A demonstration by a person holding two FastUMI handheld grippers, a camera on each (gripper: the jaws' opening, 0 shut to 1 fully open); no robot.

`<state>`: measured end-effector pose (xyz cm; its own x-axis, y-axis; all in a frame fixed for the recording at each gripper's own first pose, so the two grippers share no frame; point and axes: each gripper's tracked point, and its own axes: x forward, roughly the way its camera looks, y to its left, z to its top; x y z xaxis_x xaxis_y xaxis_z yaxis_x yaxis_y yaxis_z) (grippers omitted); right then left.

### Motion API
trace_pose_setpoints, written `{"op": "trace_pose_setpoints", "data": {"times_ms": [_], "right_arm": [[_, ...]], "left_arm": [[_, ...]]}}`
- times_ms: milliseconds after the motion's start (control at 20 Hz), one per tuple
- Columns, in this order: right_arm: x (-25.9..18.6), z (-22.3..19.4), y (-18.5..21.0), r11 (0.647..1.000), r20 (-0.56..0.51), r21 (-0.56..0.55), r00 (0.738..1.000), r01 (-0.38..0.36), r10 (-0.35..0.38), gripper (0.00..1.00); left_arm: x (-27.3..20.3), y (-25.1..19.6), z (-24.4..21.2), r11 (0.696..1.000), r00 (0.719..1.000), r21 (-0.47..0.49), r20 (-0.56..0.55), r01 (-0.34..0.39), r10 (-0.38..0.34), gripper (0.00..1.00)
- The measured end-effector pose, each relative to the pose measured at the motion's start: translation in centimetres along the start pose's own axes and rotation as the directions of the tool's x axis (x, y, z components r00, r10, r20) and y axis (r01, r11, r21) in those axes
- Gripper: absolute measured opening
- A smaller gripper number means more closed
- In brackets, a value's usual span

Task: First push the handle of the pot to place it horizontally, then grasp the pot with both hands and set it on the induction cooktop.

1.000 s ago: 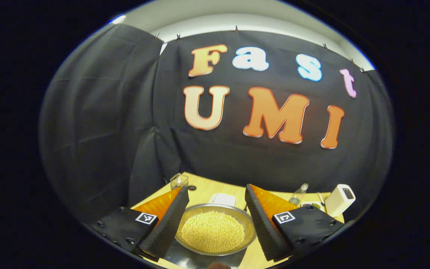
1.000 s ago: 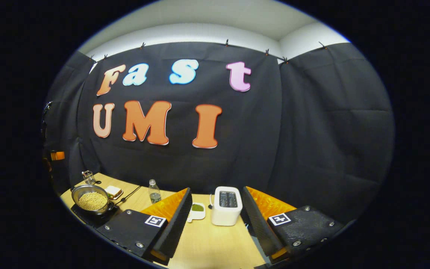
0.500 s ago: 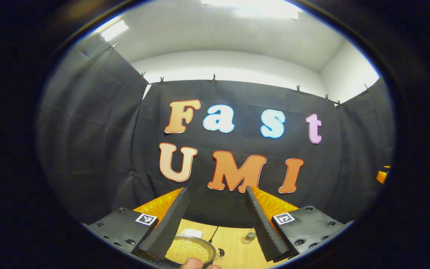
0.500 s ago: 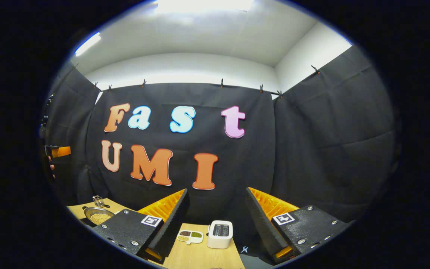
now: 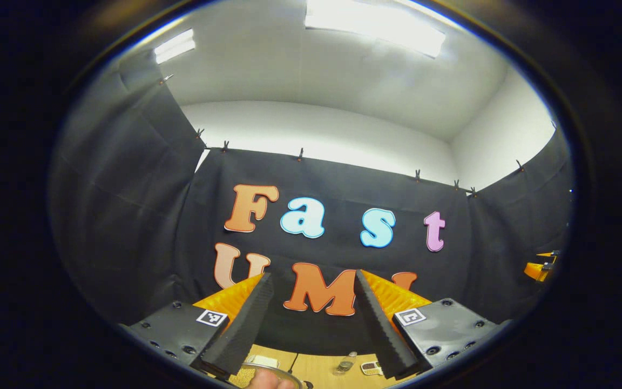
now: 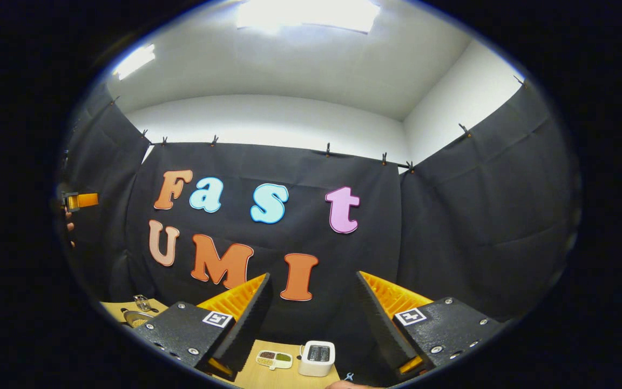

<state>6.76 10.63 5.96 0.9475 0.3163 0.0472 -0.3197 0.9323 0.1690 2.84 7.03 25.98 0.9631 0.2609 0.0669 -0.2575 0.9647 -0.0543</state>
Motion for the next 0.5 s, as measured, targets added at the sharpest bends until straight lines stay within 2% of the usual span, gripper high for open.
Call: {"op": "trace_pose_setpoints", "data": {"times_ms": [200, 500], "right_arm": [[0.1, 1.6, 1.6, 0.999, 0.007, -0.008, 0.999, 0.035, -0.035, 0.94], [1.4, 3.1, 5.0, 0.998, 0.0, -0.017, 0.998, 0.055, -0.055, 0.95]], "left_arm": [[2.1, 1.9, 0.7, 0.999, 0.999, 0.015, 0.003, 0.038, -0.038, 0.97], [4.4, 5.6, 1.0, 0.999, 0.999, 0.03, 0.024, 0.022, -0.023, 0.97]]}}
